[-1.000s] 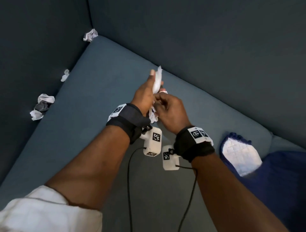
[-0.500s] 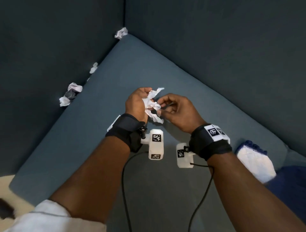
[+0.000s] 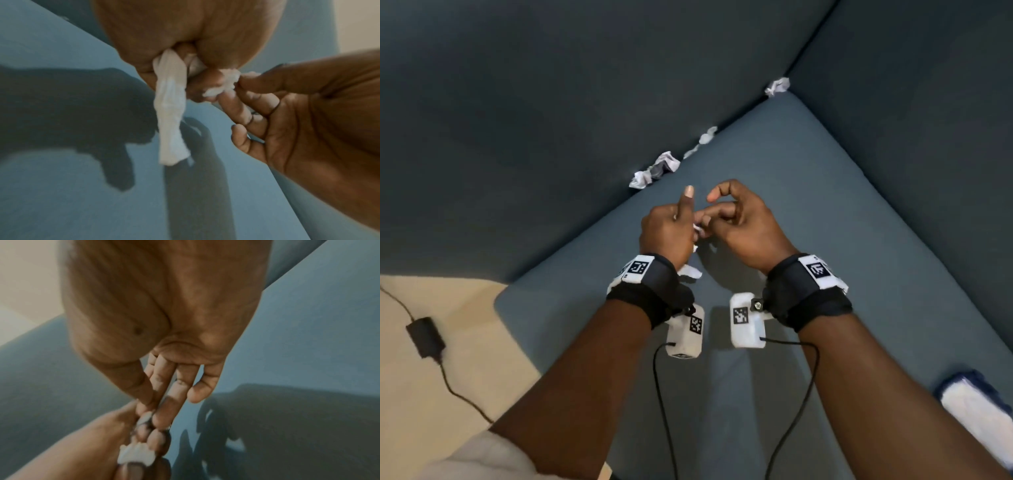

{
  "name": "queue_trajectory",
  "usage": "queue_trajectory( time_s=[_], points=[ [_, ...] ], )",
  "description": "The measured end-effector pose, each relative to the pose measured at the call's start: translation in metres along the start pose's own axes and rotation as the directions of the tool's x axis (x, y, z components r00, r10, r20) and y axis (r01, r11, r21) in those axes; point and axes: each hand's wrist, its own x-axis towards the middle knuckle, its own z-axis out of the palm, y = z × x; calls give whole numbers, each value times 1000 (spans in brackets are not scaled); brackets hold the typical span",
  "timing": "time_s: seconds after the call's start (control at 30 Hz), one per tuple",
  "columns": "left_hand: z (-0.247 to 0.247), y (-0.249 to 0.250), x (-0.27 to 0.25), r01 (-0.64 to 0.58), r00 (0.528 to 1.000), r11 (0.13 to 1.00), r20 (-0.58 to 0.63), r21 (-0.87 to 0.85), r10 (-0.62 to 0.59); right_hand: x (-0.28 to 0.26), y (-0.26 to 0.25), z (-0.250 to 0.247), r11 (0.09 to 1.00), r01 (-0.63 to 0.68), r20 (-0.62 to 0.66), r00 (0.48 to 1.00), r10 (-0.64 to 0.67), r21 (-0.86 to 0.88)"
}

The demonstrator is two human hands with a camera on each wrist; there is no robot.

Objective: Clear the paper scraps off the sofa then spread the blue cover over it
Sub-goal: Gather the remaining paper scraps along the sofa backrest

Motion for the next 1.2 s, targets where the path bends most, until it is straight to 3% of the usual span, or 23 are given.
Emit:
queue_trajectory(
  time_s=[0.13,0.3,0.4,0.43,0.57,0.63,0.73,0.83,0.9,1.0,1.03,1.1,1.17,1.2],
  points=[
    [-34,-29,15,154,974,959,-128,-237,-188,51,-4,26,970,-46,-204,979,-5,-241],
    [-62,-52,22,200,958,840,-78,-505,-275,104,-5,72,800,11,-60,996,-59,-600],
    [-68,-55,28,208,960,814,-49,-542,-277,114,0,90,656,-82,-166,984,-67,-750],
    [-68,-55,31,210,961,817,-42,-537,-274,113,3,90,665,-84,-189,978,-88,-742],
    [-61,-54,41,217,962,836,-35,-505,-271,96,15,72,855,75,-197,959,-202,-513],
    [-58,-50,46,229,962,838,-16,-494,-273,77,17,63,884,156,-157,956,-247,-441],
    [-52,-45,51,210,973,881,3,-424,-230,49,21,53,854,265,-54,945,-322,-448],
    [-49,-42,54,200,972,923,-54,-328,-229,29,29,51,788,332,39,930,-366,-518],
    [-52,-35,54,210,968,923,-64,-323,-242,24,32,49,777,296,-37,925,-379,-555],
    [-54,-29,55,278,961,876,100,-394,-259,28,30,50,785,233,-184,897,-402,-574],
    [-53,-28,52,276,960,866,161,-417,-229,30,26,54,766,257,-165,890,-425,-589],
    [-48,-34,46,229,969,871,189,-434,-160,35,16,70,689,384,25,882,-470,-615],
    [-49,-45,43,167,986,901,62,-400,-156,40,6,85,680,505,267,862,-431,-532],
    [-49,-50,41,163,983,893,-7,-420,-183,45,2,85,728,479,303,877,-372,-491]
  ],
)
